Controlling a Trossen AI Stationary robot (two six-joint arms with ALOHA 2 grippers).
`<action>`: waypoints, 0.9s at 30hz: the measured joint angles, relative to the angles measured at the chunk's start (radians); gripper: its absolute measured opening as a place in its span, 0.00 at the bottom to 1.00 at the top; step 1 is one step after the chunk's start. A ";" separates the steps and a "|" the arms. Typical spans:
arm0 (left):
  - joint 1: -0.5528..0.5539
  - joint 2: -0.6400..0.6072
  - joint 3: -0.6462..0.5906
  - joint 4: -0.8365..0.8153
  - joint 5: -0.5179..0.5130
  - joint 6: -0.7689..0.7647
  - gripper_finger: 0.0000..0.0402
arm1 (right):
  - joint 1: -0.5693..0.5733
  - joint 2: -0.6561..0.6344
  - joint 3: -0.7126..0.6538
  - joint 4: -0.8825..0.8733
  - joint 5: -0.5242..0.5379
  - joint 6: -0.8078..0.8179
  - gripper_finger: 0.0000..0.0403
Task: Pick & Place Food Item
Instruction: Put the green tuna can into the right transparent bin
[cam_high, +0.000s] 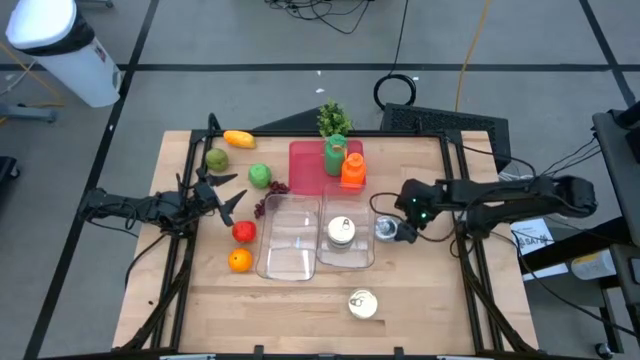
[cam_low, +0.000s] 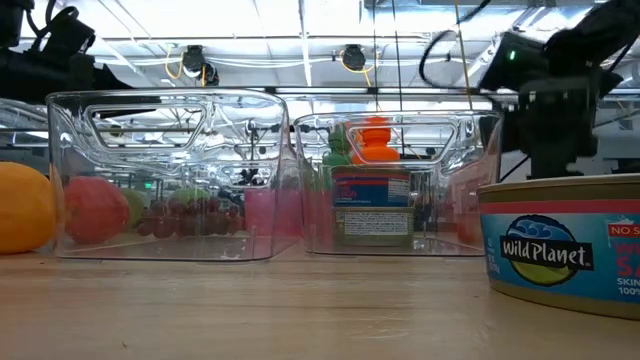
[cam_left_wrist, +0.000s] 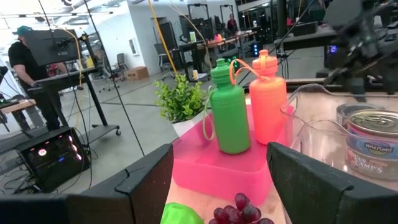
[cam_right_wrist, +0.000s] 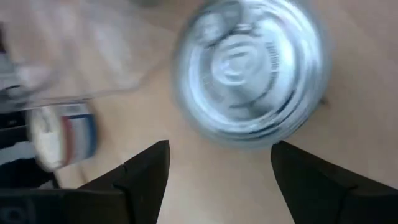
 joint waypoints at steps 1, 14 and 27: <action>0.000 0.000 0.000 0.000 0.000 0.000 0.68 | 0.023 -0.014 0.014 0.002 0.004 0.012 0.65; 0.000 0.000 0.000 0.000 0.000 0.000 0.68 | 0.256 0.044 0.486 -0.491 0.610 -0.072 0.65; 0.000 0.000 0.000 0.000 0.000 0.000 0.68 | 0.103 0.432 0.510 -0.527 0.495 -0.357 0.65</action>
